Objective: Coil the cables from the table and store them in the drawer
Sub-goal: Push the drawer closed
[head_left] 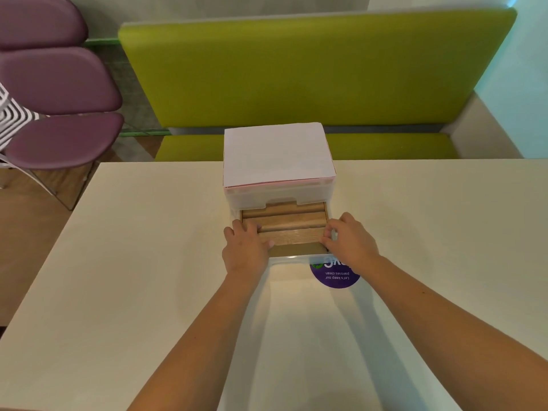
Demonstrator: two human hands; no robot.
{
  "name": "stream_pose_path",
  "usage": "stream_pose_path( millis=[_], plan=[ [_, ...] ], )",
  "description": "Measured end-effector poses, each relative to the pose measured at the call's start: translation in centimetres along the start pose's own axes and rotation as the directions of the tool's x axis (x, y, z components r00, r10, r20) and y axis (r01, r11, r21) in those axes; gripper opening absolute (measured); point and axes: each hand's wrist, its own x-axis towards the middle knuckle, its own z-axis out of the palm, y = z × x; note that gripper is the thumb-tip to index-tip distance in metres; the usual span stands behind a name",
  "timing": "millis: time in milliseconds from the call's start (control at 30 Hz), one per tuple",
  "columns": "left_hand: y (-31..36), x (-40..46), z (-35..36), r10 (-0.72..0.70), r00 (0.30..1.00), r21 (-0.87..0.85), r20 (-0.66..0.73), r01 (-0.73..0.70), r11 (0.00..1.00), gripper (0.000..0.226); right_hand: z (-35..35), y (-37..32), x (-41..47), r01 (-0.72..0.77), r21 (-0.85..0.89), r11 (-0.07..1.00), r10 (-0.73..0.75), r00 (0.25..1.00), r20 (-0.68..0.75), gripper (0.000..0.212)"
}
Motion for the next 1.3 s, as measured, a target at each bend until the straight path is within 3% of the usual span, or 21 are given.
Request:
stream_pose_path(
  millis=[133,267,500,700,867,933,1000,1067,1300],
  plan=[
    [0.1,-0.4,0.5,-0.054,0.997,-0.137,-0.061,0.045,0.990,0.045,0.8,-0.5,0.1,-0.082,0.309,0.948,0.109,0.991,-0.071,0.040],
    [-0.1,-0.1,0.4,-0.138,0.990,-0.266,-0.002,0.133,0.955,0.049,1.7,-0.2,0.1,-0.260,0.515,0.817,0.294,0.956,0.017,0.061],
    [0.0,0.5,0.1,-0.177,0.983,-0.269,0.044,0.182,0.946,0.060,1.6,-0.4,0.5,-0.265,0.492,0.829,0.266,0.961,0.070,0.042],
    [0.0,0.6,0.2,-0.162,0.986,-0.247,0.029,0.164,0.955,0.060,1.9,-0.3,0.3,-0.263,0.456,0.850,0.267,0.962,0.057,0.040],
    [0.2,0.1,0.2,-0.103,0.995,-0.146,0.010,0.104,0.984,0.054,1.4,-0.8,0.0,-0.224,0.397,0.890,0.240,0.971,0.008,0.063],
    [0.5,0.2,-0.1,-0.030,0.998,-0.035,-0.051,0.029,0.999,0.049,1.1,-1.1,-0.1,-0.144,0.243,0.959,0.172,0.980,-0.099,0.058],
    [1.0,0.4,-0.3,0.084,0.994,0.052,-0.076,-0.081,0.995,0.042,0.9,-1.2,-0.3,-0.016,-0.006,1.000,0.015,0.978,-0.209,0.041],
    [1.5,0.6,-0.1,0.170,0.985,0.054,-0.034,-0.168,0.984,0.041,0.8,-1.2,-0.2,0.083,-0.161,0.983,-0.112,0.977,-0.181,0.036],
    [1.4,0.6,0.2,0.163,0.984,-0.016,0.070,-0.162,0.987,0.045,0.9,-1.1,0.0,0.203,-0.277,0.939,-0.225,0.973,-0.050,0.039]
  ],
)
